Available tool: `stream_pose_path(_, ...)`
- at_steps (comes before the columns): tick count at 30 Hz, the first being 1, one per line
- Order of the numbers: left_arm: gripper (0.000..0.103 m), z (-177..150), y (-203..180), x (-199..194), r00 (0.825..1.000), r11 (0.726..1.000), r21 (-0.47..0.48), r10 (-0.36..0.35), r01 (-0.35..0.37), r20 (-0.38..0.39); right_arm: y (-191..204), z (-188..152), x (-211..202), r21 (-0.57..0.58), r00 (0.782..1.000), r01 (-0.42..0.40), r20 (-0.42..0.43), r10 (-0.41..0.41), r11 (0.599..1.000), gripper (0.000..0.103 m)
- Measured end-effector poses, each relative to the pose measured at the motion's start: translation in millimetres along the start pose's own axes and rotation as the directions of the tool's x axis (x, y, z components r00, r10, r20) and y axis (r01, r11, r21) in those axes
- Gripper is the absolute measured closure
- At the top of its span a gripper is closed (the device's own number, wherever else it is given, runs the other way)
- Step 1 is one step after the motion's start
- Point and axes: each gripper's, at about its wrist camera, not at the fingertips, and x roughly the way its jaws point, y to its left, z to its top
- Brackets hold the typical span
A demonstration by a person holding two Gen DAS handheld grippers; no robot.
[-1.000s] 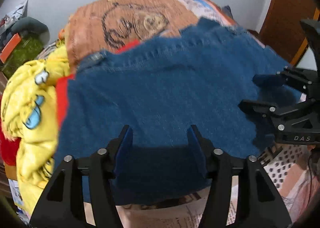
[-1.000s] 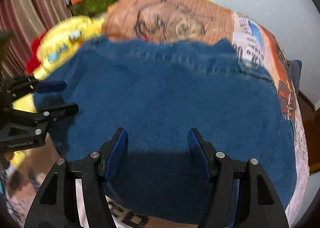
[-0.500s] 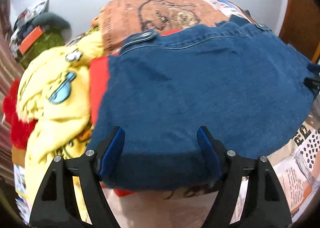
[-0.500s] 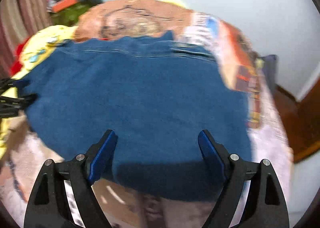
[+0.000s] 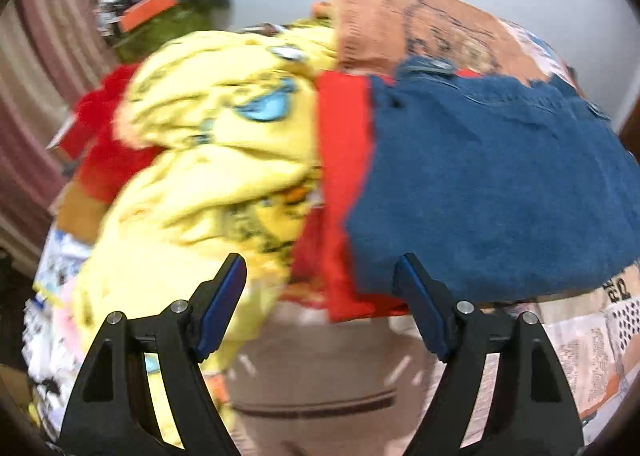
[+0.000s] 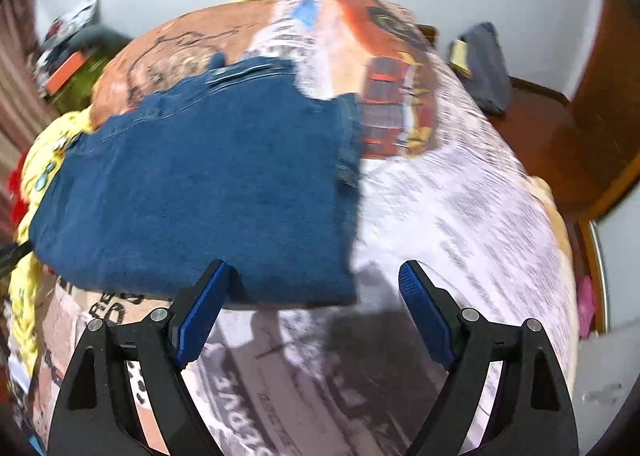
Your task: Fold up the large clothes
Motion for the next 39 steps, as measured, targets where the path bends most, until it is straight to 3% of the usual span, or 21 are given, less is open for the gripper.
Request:
stream_pose_path(3, 0.025, -4, 16, -18, 1.000, 0.998, -0.066, -0.005, 0.006, 0.023, -4, -1, -13, 0.006, 0.999, 0.027, 0.019, -0.027, 1.000, 0.019)
stream_pose_path(6, 0.025, -5, 31, -34, 0.996, 0.982, -0.165, -0.082, 0.088, 0.044, 2, 1, -30, -0.006, 0.998, 0.030, 0.051, -0.030, 1.000, 0.019)
stream_pose_path(8, 0.025, -3, 34, -39, 0.984, 0.956, -0.234, -0.169, 0.177, 0.056, 11, 4, -41, -0.033, 0.996, 0.028, 0.082, -0.025, 0.999, 0.019)
stream_pose_path(11, 0.025, -6, 29, -39, 0.951, 0.900, -0.310, -0.301, 0.307, 0.069, 27, 13, -56, -0.077, 0.991, 0.012, 0.132, -0.002, 0.997, 0.019)
stream_pose_path(13, 0.025, -8, 20, -32, 0.918, 0.854, -0.347, -0.391, 0.388, 0.064, 43, 19, -60, -0.105, 0.988, -0.013, 0.152, 0.029, 0.994, 0.019)
stream_pose_path(16, 0.025, -14, 5, -11, 0.852, 0.771, -0.408, -0.522, 0.489, 0.036, 65, 25, -52, -0.141, 0.986, -0.052, 0.150, 0.073, 0.989, 0.019)
stream_pose_path(20, 0.028, -26, -12, 16, 0.774, 0.669, -0.495, -0.633, 0.554, 0.012, 97, 27, -26, -0.194, 0.988, -0.084, 0.109, 0.107, 0.977, 0.019)
stream_pose_path(21, 0.031, -28, -16, 25, 0.748, 0.636, -0.520, -0.664, 0.570, 0.008, 103, 26, -21, -0.206, 0.989, -0.088, 0.099, 0.110, 0.975, 0.019)
stream_pose_path(23, 0.038, -30, -20, 40, 0.713, 0.589, -0.560, -0.702, 0.583, 0.004, 115, 23, -9, -0.230, 0.991, -0.087, 0.075, 0.106, 0.969, 0.019)
stream_pose_path(25, 0.055, -30, -24, 51, 0.694, 0.564, -0.578, -0.720, 0.589, 0.005, 123, 21, 5, -0.249, 0.994, -0.089, 0.043, 0.103, 0.964, 0.019)
stream_pose_path(29, 0.060, -18, -30, 54, 0.714, 0.590, -0.544, -0.700, 0.596, 0.023, 132, 15, 25, -0.265, 0.995, -0.102, -0.010, 0.103, 0.959, 0.019)
stream_pose_path(35, 0.060, -3, -43, 35, 0.774, 0.690, -0.423, -0.632, 0.587, 0.043, 133, 10, 36, -0.290, 0.996, -0.084, -0.010, 0.085, 0.953, 0.019)
stream_pose_path(36, 0.060, -2, -43, 36, 0.782, 0.698, -0.418, -0.621, 0.581, 0.050, 133, 10, 35, -0.295, 0.997, -0.082, -0.009, 0.083, 0.952, 0.019)
stream_pose_path(39, 0.060, -5, -38, 47, 0.775, 0.673, -0.454, -0.629, 0.584, 0.064, 135, 10, 36, -0.302, 0.997, -0.080, -0.009, 0.081, 0.950, 0.018)
